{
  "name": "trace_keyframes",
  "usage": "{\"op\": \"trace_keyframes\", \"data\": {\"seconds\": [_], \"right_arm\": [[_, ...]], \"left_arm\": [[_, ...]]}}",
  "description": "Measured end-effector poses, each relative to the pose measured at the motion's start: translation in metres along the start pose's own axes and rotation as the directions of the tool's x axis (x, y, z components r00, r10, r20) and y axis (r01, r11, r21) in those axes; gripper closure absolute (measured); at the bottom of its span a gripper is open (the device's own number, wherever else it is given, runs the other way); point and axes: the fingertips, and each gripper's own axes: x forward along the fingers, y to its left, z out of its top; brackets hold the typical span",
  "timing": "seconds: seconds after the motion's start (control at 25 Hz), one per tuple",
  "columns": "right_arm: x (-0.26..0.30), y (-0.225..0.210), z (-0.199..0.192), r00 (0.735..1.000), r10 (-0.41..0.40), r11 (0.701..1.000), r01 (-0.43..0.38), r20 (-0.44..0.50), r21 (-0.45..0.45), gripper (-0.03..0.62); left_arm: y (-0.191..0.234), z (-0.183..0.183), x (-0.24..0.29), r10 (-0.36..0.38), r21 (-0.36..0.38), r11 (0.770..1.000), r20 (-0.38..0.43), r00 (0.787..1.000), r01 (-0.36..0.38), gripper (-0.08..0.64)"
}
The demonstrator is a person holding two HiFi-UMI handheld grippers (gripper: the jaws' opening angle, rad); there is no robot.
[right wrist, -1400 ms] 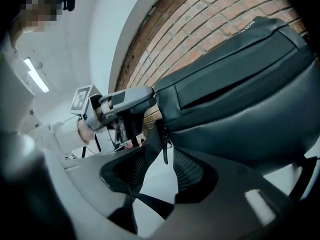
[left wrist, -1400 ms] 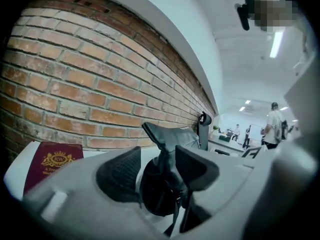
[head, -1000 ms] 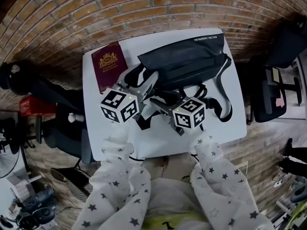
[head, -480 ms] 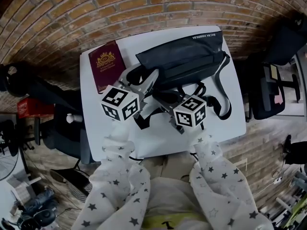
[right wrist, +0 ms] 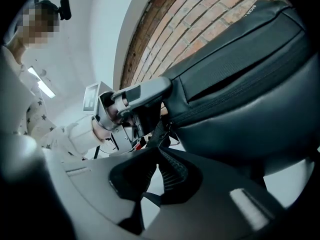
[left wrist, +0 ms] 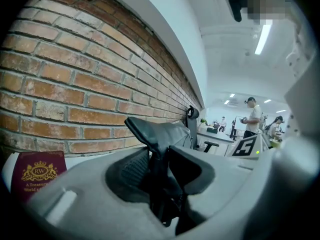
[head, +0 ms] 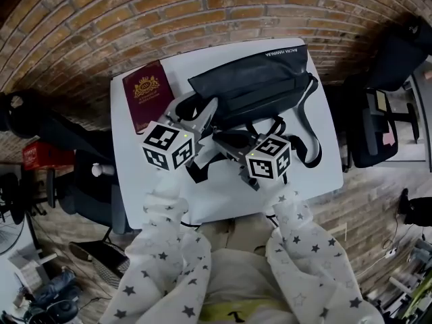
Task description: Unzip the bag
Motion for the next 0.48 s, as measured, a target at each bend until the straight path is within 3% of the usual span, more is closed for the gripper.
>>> {"op": "trace_keyframes", "data": {"seconds": [0.48], "right_arm": [[-0.018,0.007,0.01,0.998,0.051,0.998,-0.052,0.024,0.033,0.572]], "left_arm": [[-0.001,0.0,0.001,0.022,0.038,0.999,0.011,1.0,-0.023,0.448]]}}
